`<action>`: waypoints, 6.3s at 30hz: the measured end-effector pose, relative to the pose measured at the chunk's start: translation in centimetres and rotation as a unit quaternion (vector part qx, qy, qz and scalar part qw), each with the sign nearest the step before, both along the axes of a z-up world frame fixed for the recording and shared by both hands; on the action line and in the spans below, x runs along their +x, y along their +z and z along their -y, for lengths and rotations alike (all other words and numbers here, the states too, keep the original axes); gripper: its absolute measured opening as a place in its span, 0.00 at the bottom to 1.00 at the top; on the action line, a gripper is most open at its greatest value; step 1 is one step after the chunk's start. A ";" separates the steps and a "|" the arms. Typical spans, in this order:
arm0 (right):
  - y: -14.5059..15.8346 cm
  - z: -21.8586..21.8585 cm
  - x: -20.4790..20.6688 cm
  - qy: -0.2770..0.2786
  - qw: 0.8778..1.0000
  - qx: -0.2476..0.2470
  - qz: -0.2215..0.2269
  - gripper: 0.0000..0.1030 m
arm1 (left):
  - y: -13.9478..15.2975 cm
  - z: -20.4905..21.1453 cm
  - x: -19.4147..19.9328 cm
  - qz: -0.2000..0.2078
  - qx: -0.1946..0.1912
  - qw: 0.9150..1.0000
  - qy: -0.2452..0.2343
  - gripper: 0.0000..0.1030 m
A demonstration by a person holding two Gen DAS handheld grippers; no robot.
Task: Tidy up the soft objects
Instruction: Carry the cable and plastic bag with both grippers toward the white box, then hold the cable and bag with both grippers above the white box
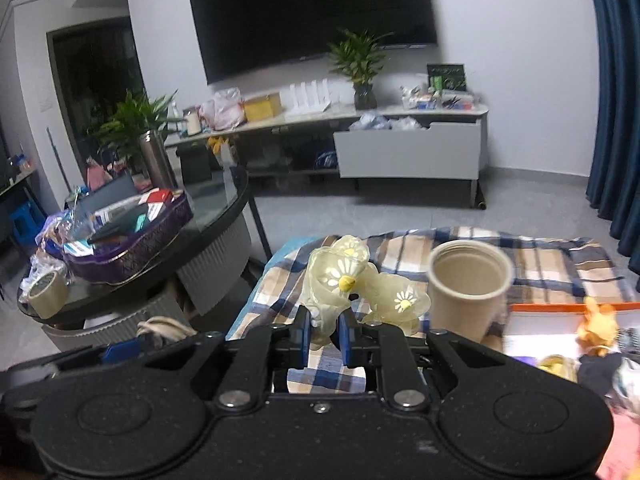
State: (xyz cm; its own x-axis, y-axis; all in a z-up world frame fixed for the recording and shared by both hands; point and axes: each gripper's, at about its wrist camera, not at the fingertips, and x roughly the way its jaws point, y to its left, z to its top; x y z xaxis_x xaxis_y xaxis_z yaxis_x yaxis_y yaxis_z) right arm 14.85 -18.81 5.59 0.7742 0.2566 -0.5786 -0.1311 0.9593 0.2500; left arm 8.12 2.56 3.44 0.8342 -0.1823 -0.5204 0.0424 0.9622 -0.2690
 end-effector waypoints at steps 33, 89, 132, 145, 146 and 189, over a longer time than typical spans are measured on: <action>1.9 7.7 -6.7 -0.054 0.998 0.001 0.038 0.18 | 2.6 8.5 -0.5 0.009 0.043 0.996 -0.084 0.57; 1.2 12.6 -9.1 -0.127 0.991 0.019 0.037 0.18 | 2.5 14.4 -1.1 0.009 0.060 0.985 -0.161 0.57; -0.5 18.3 -11.0 -0.206 0.978 0.027 0.020 0.19 | 0.8 20.0 -0.3 -0.008 0.071 0.968 -0.239 0.57; -1.0 19.8 -11.5 -0.230 0.973 0.017 0.015 0.19 | 0.2 22.0 -0.2 -0.015 0.076 0.961 -0.266 0.57; -1.1 19.9 -11.5 -0.232 0.972 0.017 0.015 0.19 | 0.1 22.2 -0.2 -0.015 0.077 0.960 -0.268 0.57; -2.5 21.3 -10.7 -0.242 0.970 0.010 0.004 0.20 | -1.4 26.5 -0.3 -0.029 0.088 0.949 -0.300 0.57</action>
